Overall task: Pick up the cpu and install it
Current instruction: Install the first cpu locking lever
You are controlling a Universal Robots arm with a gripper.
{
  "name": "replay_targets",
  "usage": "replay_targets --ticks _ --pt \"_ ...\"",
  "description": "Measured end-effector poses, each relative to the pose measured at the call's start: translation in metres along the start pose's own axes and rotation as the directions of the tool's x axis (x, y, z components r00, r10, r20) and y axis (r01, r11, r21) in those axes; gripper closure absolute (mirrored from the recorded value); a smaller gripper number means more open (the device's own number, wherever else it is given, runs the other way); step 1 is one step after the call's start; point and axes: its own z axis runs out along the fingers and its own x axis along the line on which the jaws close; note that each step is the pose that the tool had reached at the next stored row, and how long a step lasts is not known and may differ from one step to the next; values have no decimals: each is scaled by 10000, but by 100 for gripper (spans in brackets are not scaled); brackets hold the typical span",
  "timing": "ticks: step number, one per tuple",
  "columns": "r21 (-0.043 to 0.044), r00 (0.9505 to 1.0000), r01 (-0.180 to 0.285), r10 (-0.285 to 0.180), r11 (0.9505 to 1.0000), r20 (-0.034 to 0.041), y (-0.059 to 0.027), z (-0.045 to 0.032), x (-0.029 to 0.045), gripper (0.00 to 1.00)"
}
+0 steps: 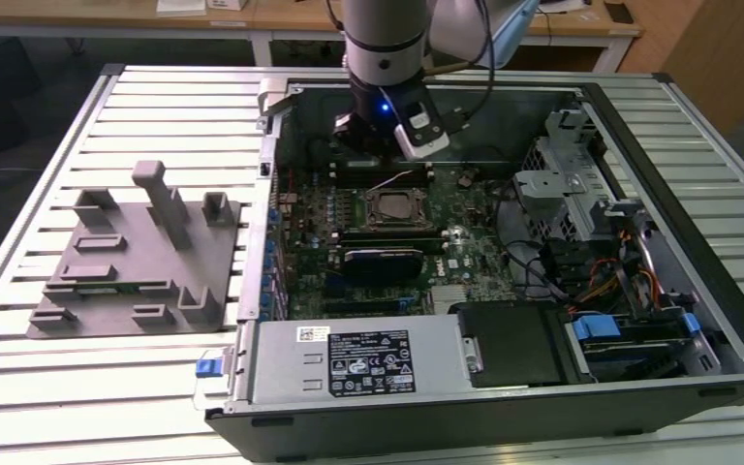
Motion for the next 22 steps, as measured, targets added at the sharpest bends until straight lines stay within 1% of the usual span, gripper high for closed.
replay_targets --ticks 1,3,8,11,15,22 --pt "1 10000 -59 59 10000 37 -1 9 1 89" --pt "6 9999 -149 149 9999 84 -5 28 2 89" --pt "13 9994 -305 304 9995 164 -16 89 -1 89" --pt "18 9991 -376 376 9993 185 -21 125 -15 89" --pt "28 9987 -477 476 9989 204 -18 148 -41 89" --pt "50 9983 -539 537 9985 219 37 186 -73 89"
